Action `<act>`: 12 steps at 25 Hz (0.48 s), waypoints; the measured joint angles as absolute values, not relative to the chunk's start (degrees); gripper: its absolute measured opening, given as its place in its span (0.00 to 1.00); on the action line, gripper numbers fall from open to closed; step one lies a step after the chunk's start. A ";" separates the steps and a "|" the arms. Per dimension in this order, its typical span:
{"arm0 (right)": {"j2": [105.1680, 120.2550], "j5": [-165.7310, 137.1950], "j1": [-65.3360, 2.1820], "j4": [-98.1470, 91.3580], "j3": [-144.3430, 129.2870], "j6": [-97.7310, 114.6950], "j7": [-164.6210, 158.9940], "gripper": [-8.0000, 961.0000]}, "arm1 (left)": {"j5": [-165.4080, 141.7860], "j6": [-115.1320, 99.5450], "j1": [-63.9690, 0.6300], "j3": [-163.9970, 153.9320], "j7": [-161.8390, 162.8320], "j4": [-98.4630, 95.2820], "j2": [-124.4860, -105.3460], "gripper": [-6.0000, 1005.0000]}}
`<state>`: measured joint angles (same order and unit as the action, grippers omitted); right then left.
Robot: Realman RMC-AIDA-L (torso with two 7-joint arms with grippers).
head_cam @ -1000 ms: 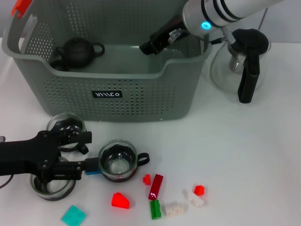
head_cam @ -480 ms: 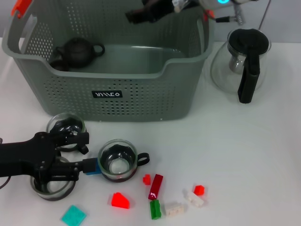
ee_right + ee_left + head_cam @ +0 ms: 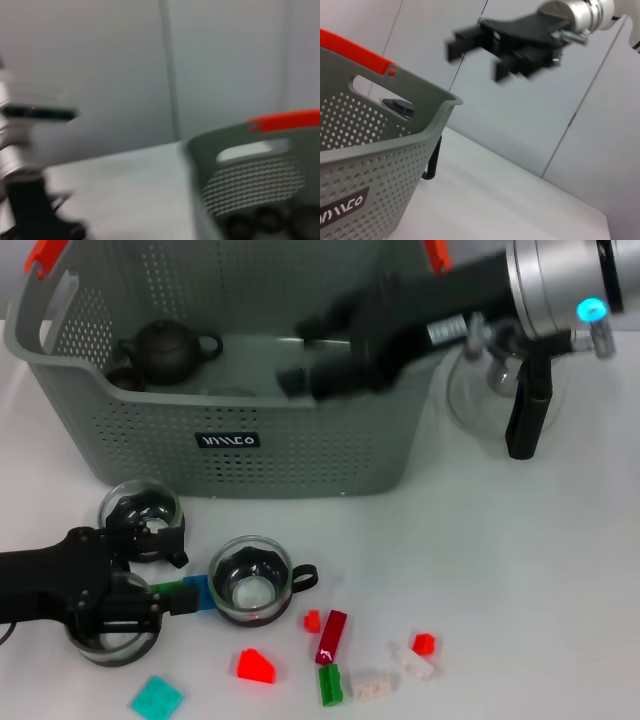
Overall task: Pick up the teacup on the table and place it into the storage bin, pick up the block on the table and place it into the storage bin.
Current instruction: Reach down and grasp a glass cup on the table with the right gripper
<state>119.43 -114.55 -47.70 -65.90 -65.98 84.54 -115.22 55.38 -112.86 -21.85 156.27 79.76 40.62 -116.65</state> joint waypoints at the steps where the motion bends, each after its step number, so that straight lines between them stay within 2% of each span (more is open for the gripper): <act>1: 119.43 -114.69 -47.52 -66.13 -66.14 86.30 -114.84 0.69 | 55.38 -112.88 -21.74 156.27 79.65 40.62 -116.63 0.86; 6: 119.88 -119.52 -48.38 -65.87 -70.00 92.85 -113.65 0.70 | 55.37 -112.79 -20.82 156.35 79.59 40.93 -116.28 0.86; 11: 120.30 -123.02 -49.90 -64.70 -81.38 89.40 -116.19 0.71 | 55.33 -112.64 -19.65 157.74 79.63 41.11 -115.86 0.87; 12: 120.30 -123.30 -50.48 -64.36 -83.41 88.45 -116.65 0.78 | 55.29 -112.64 -19.41 158.16 79.56 41.22 -115.85 0.87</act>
